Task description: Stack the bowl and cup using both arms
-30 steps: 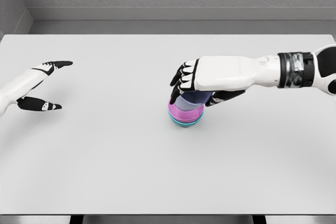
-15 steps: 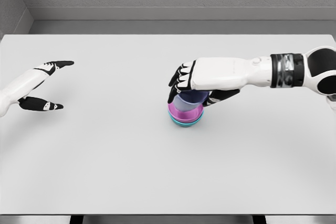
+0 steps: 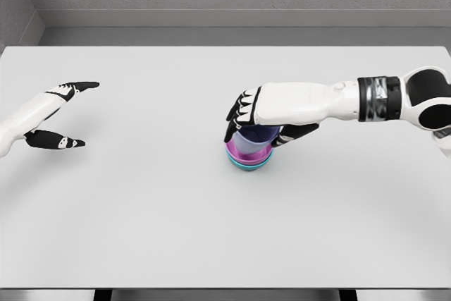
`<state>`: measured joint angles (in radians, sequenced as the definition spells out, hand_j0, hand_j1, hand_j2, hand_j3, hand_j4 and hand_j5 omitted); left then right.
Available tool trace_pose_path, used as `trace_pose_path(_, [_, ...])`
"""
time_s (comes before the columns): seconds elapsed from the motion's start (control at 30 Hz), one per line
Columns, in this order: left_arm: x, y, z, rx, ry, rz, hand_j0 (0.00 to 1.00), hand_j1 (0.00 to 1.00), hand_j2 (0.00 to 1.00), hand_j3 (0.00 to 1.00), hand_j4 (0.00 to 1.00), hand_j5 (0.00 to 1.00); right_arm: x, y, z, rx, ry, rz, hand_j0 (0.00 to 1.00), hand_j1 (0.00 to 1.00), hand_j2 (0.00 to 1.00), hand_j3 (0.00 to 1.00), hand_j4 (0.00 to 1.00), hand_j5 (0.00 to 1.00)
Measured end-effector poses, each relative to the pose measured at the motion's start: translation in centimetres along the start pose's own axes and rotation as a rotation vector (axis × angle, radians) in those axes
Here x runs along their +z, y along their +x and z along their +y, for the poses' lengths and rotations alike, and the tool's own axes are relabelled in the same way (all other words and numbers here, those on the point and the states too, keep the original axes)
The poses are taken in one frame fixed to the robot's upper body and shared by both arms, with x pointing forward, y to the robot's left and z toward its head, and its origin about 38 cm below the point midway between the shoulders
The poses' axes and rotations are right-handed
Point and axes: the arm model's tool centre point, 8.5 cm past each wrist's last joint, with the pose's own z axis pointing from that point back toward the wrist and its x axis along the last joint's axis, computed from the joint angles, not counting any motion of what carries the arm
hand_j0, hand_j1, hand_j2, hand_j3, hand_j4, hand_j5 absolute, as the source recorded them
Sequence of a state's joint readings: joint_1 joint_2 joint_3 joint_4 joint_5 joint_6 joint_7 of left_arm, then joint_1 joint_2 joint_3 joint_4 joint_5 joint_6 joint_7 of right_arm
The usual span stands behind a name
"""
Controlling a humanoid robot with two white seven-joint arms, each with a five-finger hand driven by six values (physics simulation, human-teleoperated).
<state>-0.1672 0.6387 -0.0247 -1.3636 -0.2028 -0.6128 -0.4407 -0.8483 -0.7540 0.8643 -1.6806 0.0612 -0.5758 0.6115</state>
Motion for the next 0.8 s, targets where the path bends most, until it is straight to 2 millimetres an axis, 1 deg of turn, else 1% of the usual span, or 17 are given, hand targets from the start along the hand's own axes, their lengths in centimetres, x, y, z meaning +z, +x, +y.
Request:
trace_pose_path(0.1, [0.0, 0.0, 0.0, 0.000, 0.000, -0.001, 1.00, 1.00, 1.00, 1.00, 1.00, 1.00, -0.1, -0.1, 0.1, -0.001, 0.003, 0.002, 0.78, 0.78, 0.78, 0.78, 0.78, 0.78])
trace_pose_path(0.13, [0.0, 0.0, 0.0, 0.000, 0.001, -0.001, 1.00, 1.00, 1.00, 1.00, 1.00, 1.00, -0.2, -0.2, 0.2, -0.001, 0.004, 0.003, 0.83, 0.83, 0.83, 0.83, 0.83, 0.83])
trace_pose_path(0.2, [0.0, 0.0, 0.0, 0.000, 0.001, -0.001, 1.00, 1.00, 1.00, 1.00, 1.00, 1.00, -0.2, -0.2, 0.3, -0.004, 0.006, 0.006, 1.00, 1.00, 1.00, 1.00, 1.00, 1.00])
trace_pose_path(0.57, [0.0, 0.1, 0.0, 0.000, 0.001, -0.002, 1.00, 1.00, 1.00, 1.00, 1.00, 1.00, -0.1, -0.4, 0.1, -0.010, 0.005, 0.022, 1.00, 1.00, 1.00, 1.00, 1.00, 1.00])
trace_pose_path(0.73, [-0.1, 0.0, 0.0, 0.000, 0.002, -0.002, 1.00, 1.00, 1.00, 1.00, 1.00, 1.00, 1.3, -0.8, -0.1, -0.007, 0.007, 0.052, 1.00, 1.00, 1.00, 1.00, 1.00, 1.00])
trace_pose_path(0.8, [0.0, 0.0, 0.0, 0.001, 0.001, -0.001, 1.00, 1.00, 1.00, 1.00, 1.00, 1.00, 2.4, -1.1, -0.2, -0.006, 0.006, 0.077, 1.00, 1.00, 1.00, 1.00, 1.00, 1.00])
